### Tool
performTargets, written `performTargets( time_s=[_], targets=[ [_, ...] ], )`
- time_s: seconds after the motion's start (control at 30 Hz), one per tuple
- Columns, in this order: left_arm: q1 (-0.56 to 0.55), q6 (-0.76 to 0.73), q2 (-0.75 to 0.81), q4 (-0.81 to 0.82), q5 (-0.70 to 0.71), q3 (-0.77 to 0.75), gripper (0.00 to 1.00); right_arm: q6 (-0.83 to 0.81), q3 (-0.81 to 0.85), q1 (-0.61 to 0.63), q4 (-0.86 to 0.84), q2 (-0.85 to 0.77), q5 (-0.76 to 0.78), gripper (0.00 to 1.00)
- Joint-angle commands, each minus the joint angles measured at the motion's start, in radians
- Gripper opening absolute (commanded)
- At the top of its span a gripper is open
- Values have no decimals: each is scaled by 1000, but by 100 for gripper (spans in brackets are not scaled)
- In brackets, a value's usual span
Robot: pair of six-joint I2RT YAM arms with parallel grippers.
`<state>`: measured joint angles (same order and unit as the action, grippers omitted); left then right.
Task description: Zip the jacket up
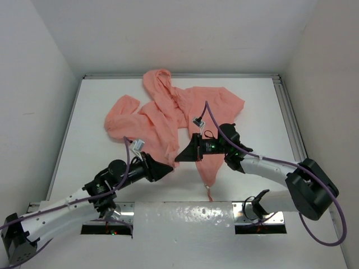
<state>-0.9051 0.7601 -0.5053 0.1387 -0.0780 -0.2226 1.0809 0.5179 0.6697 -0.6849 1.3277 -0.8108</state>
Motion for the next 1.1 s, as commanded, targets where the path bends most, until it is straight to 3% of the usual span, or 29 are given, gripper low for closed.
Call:
performTargets(
  time_s=[0.0, 0.17, 0.3, 0.73, 1.07],
  targets=[
    [8, -21, 62, -20, 27, -66, 28, -65, 16, -2, 33, -42, 33, 0],
    [8, -8, 47, 22, -22, -60, 42, -78, 21, -2, 44, -45, 36, 0],
    [8, 4, -2, 78, -34, -54, 45, -81, 22, -1, 45, -48, 32, 0],
    [8, -19, -127, 197, -26, -69, 44, -58, 10, -2, 10, -62, 12, 0],
    [8, -13, -157, 280, -26, -52, 34, -58, 5, -1, 10, -55, 4, 0]
  ],
)
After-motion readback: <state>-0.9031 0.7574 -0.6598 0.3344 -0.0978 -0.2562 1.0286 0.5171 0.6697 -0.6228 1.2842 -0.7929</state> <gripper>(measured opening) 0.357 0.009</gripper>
